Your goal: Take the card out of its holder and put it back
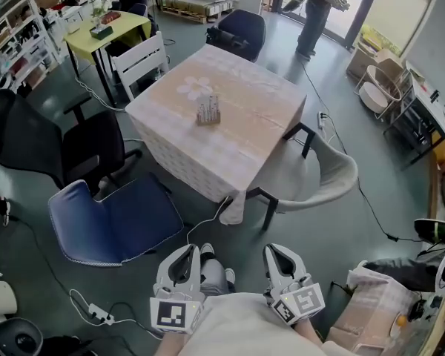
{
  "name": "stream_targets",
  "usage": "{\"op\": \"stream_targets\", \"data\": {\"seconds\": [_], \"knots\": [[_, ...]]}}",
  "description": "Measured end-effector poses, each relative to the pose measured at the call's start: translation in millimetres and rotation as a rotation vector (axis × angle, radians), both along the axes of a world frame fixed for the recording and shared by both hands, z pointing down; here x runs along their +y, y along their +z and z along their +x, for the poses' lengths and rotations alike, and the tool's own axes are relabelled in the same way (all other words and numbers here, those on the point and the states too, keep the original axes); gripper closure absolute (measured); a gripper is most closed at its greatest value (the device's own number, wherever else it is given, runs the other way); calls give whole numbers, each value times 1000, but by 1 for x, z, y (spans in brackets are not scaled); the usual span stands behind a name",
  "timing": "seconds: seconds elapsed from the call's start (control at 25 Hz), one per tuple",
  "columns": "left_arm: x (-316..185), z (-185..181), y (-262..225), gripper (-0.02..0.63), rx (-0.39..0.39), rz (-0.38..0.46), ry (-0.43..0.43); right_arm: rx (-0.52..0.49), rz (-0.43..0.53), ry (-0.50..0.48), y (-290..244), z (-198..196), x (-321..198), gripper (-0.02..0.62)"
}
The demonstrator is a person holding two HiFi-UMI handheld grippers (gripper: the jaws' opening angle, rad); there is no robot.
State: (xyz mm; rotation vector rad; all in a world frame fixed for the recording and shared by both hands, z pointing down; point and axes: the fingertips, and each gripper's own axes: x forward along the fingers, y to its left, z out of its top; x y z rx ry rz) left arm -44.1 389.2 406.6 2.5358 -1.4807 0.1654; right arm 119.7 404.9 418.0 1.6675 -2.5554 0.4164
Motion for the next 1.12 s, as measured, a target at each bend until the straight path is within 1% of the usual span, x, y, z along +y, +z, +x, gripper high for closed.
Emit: {"op": "stream_targets", "data": {"seconds": [0.16, 0.28, 0.4, 0.56, 0.76, 0.88, 0.96, 1.12], "knots": [[-36, -16, -3, 604, -2, 7, -26, 1, -4, 1, 0, -8, -37, 594], [-69, -32, -8, 604, -9, 9, -43, -16, 3, 16, -9, -16, -73, 594], [-96, -41, -12, 604, -23, 5, -31, -26, 17, 25, -19, -26, -100, 594], [-126, -42, -14, 604, -28, 15, 5, -24, 22, 26, -17, -38, -126, 594], [-153, -41, -12, 604, -37, 26, 22, -21, 21, 18, -18, -51, -152, 594], [-162, -34, -20, 604, -17, 53, 13, -23, 20, 4, -17, -53, -161, 594], [-168, -32, -19, 604, -5, 46, 4, -26, 14, -5, -15, -53, -168, 594], [-181, -23, -14, 604, -12, 37, -21, -28, 0, -28, -10, -43, -183, 594]]}}
